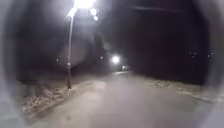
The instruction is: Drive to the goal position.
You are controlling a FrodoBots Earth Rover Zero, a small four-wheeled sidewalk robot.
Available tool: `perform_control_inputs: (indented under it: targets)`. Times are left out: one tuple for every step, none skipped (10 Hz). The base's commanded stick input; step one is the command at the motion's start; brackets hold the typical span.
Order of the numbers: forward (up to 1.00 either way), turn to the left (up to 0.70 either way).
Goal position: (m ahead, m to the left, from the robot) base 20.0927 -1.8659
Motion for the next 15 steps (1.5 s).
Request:
perform_control_inputs:
  targets:
    - [1.00, 0.04]
    - [1.00, 0.04]
    - [1.00, 0.05]
    - [1.00, 0.06]
    - [1.00, 0.07]
    - [1.00, 0.08]
    - [1.00, 0.08]
    - [1.00, 0.07]
    - [1.00, 0.05]
    - [1.00, 0.05]
    - [1.00, 0.05]
    - [1.00, 0.06]
    - [1.00, 0.09]
    - [1.00, 0.10]
    - [1.00, 0.09]
